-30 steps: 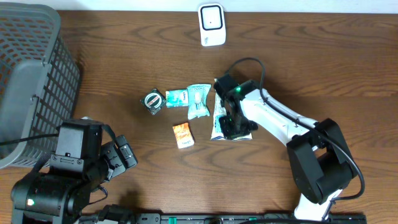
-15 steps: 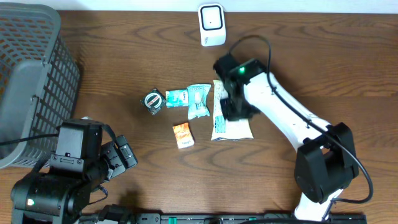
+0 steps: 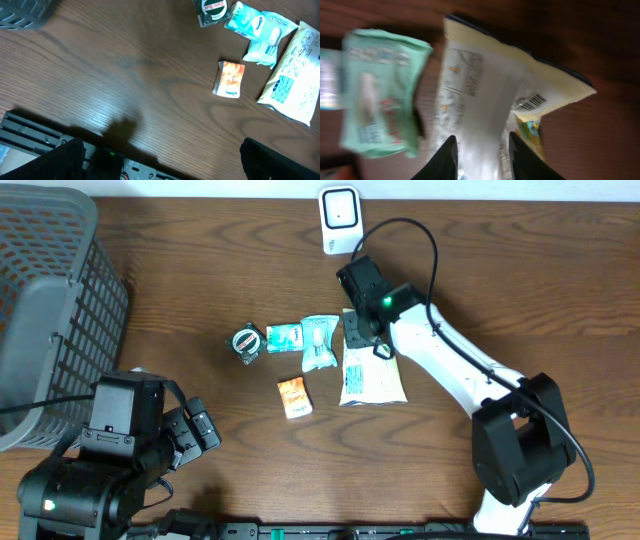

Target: Scan the item barcode

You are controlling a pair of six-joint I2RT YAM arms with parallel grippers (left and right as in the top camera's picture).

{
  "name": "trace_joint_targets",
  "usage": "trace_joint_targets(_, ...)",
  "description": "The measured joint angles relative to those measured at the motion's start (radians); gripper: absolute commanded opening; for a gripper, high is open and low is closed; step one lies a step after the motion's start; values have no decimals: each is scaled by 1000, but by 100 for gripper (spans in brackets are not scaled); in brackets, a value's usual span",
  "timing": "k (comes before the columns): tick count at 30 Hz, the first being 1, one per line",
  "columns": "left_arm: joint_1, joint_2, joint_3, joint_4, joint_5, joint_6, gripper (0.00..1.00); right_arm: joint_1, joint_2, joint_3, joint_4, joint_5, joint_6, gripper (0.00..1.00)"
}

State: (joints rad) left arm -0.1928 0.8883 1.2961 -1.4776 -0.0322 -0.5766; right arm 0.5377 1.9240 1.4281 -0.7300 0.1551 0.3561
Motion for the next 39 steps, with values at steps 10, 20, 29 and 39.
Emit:
trace_joint_targets(10, 0, 0, 0, 0, 0, 0, 98, -61, 39, -83, 106, 164, -6, 42)
trace_joint_targets(20, 0, 0, 0, 0, 0, 0, 98, -85, 39, 166, -257, 153, -37, 25)
trace_joint_targets(29, 0, 0, 0, 0, 0, 0, 97, -77, 39, 124, -324, -53, -46, 14)
trace_joint_targets(39, 0, 0, 0, 0, 0, 0, 98, -76, 39, -96, -217, -31, -48, 1)
